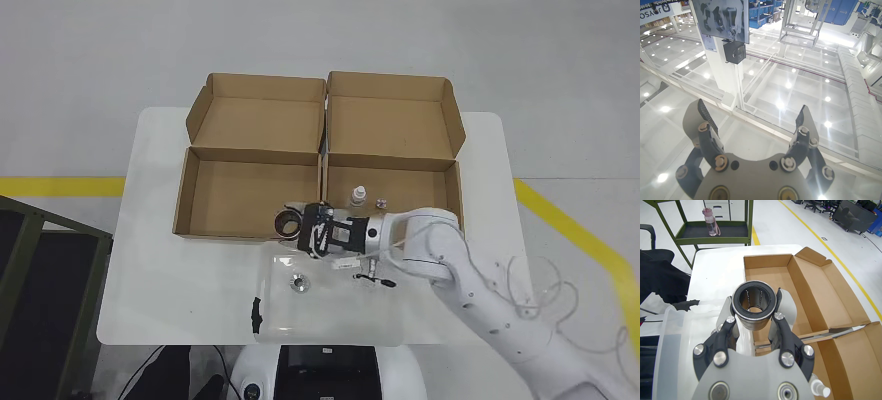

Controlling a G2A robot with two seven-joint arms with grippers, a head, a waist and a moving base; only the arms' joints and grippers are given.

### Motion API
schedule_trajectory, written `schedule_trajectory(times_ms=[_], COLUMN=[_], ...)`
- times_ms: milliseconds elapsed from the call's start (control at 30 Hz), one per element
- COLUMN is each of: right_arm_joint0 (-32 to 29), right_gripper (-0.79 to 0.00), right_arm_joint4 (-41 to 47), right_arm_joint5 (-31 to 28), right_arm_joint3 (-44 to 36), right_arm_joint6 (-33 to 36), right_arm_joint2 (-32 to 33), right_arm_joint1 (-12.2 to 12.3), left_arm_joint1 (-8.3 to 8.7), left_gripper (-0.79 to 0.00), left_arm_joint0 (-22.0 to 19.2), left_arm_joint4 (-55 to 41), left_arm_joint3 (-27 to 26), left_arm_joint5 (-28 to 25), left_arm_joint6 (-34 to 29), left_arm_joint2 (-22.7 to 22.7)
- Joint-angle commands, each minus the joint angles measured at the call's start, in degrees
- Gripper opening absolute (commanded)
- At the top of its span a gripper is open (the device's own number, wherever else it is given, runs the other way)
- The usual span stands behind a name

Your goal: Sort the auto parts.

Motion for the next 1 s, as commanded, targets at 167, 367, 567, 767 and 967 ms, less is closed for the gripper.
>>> schedule_trajectory(times_ms=[167, 367, 567, 767, 967], right_arm_joint0=[5.89, 10.02, 13.66, 16.22, 18.34], right_gripper=[-0.785, -0.785, -0.785, -0.785, -0.785], right_arm_joint4=[0.23, 1.91, 2.80, 3.04, 2.99], right_arm_joint5=[2.75, 3.78, 5.15, 6.35, 7.53], right_arm_joint3=[5.93, 10.95, 14.97, 19.00, 23.68], right_arm_joint6=[1.34, 2.30, 3.76, 3.98, 4.19], right_arm_joint2=[-4.95, -8.28, -10.62, -13.26, -15.53], right_arm_joint1=[-2.67, -5.01, -7.19, -9.49, -11.84], left_arm_joint1=[0.00, 0.00, 0.00, 0.00, 0.00], left_gripper=[0.000, 0.000, 0.000, 0.000, 0.000], left_arm_joint0=[0.00, 0.00, 0.00, 0.00, 0.00], left_arm_joint4=[0.00, 0.00, 0.00, 0.00, 0.00], left_arm_joint3=[0.00, 0.00, 0.00, 0.00, 0.00], left_arm_joint5=[0.00, 0.00, 0.00, 0.00, 0.00], left_arm_joint6=[0.00, 0.00, 0.00, 0.00, 0.00], left_arm_joint2=[0.00, 0.00, 0.00, 0.00, 0.00])
